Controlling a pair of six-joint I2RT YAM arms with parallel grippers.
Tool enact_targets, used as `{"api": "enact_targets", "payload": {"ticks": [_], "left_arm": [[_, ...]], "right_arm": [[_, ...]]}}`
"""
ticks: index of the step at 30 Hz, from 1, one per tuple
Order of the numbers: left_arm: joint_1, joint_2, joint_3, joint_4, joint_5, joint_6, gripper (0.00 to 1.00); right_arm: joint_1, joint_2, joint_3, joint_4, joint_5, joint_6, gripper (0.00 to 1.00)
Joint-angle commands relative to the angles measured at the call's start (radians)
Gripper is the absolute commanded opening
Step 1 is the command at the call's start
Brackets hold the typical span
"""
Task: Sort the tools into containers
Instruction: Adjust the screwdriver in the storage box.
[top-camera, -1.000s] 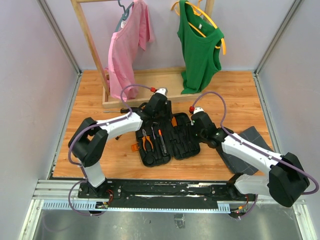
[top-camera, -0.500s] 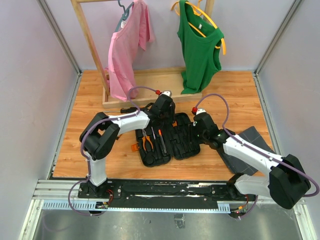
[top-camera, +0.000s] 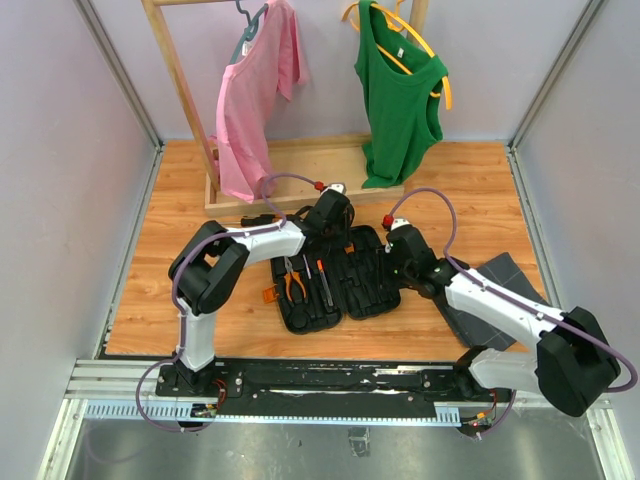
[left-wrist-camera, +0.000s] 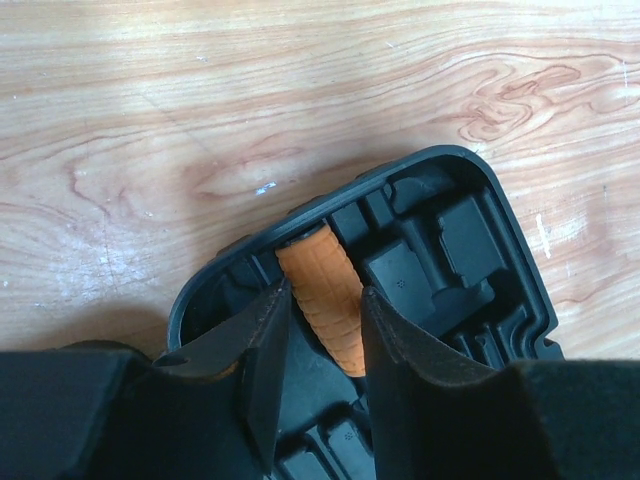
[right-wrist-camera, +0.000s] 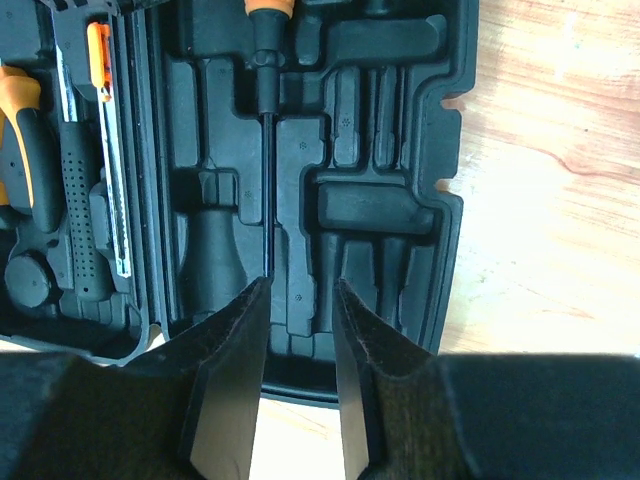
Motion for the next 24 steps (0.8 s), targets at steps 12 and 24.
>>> {"api": "enact_targets", "payload": {"ticks": [12,24], "left_arm": [[-0.006,0.048,0.002,-0.004,-0.071,-0.007,0.32],[-0.006,0.062,-0.007,0.008,-0.076,-0.012,0.29]], "right_arm": [[-0.009,0.083,0.065,-0.007,-0.114,-0.017,0.23],[0.014,0.195,0.112,0.002,-0.138,-0.026,0.15]]}}
